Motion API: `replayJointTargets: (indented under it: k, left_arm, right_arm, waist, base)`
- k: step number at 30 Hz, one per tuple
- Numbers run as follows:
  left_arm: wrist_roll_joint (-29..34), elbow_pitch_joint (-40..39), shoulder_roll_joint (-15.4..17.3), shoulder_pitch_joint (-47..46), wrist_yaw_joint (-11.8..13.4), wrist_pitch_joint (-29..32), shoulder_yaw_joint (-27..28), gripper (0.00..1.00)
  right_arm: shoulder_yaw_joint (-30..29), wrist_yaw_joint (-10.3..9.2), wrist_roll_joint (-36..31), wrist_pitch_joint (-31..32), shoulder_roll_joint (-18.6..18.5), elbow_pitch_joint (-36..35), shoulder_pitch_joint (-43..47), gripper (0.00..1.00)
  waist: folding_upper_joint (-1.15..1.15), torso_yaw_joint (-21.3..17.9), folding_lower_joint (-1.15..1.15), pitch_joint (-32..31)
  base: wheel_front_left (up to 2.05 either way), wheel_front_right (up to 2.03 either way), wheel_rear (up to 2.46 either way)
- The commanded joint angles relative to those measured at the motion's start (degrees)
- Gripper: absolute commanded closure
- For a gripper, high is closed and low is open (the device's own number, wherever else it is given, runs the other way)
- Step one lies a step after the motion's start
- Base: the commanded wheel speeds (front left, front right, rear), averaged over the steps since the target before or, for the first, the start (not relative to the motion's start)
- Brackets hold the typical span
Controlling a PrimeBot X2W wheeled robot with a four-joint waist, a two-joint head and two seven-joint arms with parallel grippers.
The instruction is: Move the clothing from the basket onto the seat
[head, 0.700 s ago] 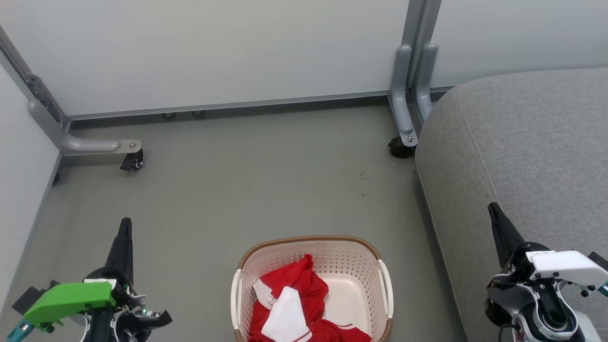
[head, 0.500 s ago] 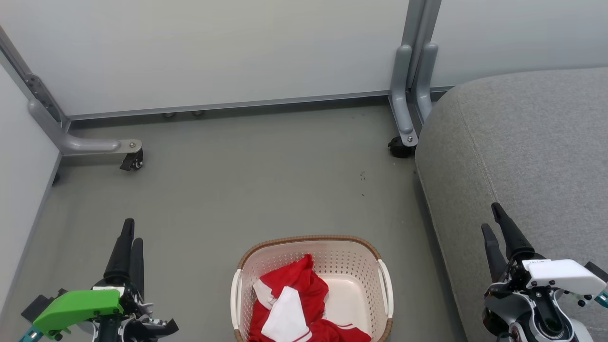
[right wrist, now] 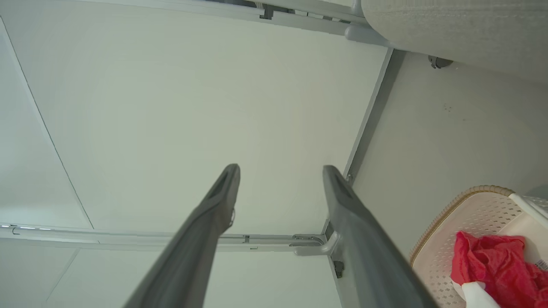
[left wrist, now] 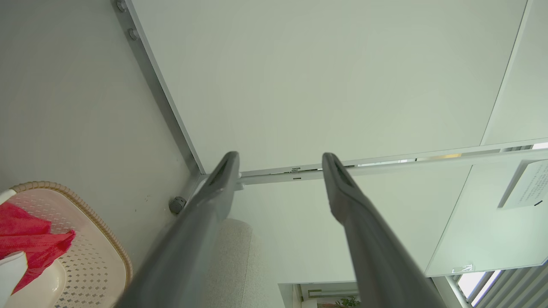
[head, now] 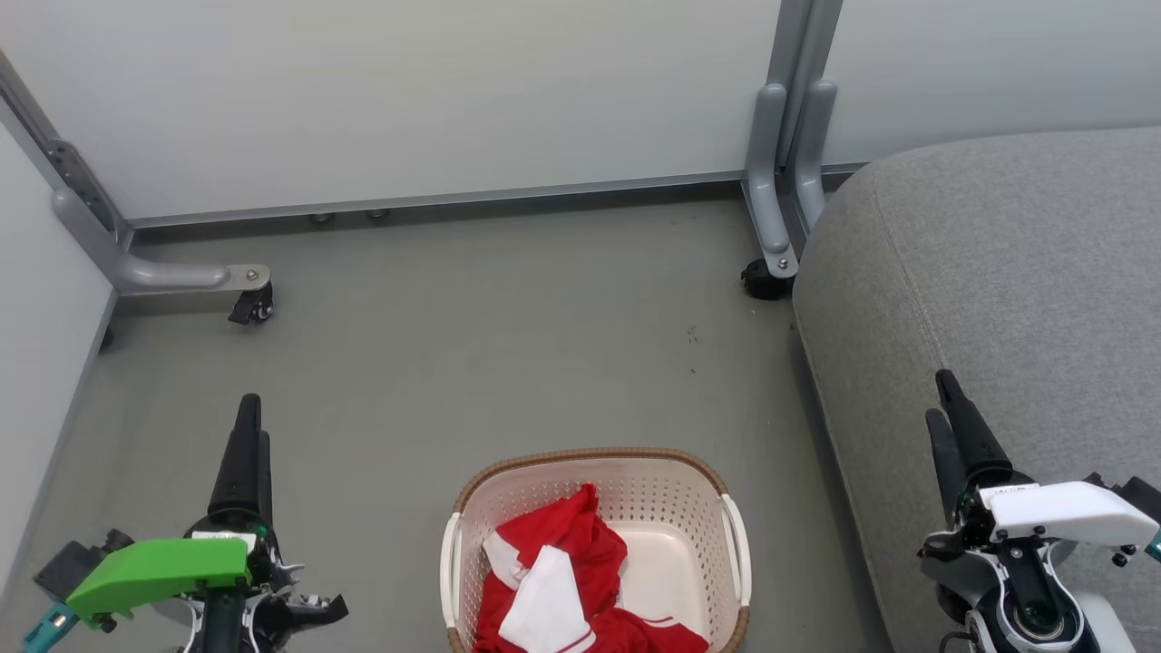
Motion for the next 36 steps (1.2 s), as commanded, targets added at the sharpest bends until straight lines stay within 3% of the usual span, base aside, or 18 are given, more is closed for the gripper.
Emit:
replayJointTargets:
  k: [1,16,36]
  left_arm:
    - [2.56,-1.76,0.31,-1.29,-0.02,-0.66,-0.16,0.0]
    - [23.19,-5.98,1.15,-0.56,-0.02,-4.07,-3.37,0.0]
    - [42.67,-5.68,1.39,1.34,-0.02,-7.83,-5.37,0.0]
  right_arm:
    - [0.33,0.03,-2.84,-0.74,-0.72,-1.72,-0.39,0.0]
    - [2.23,0.04,-20.91,-4.14,-1.18,-6.13,0.45,0.0]
    - [5.79,0.04,-42.8,-7.9,-3.15,-7.41,2.21,0.0]
  waist:
    - [0.0,0.0,0.0,0.01]
    - [0.0,0.01,0.0,0.03]
    - [0.0,0.05,0.0,-0.09]
  base:
    - [0.0,0.0,0.0]
    - [0.0,0.0,0.0]
    - [0.0,0.0,0.0]
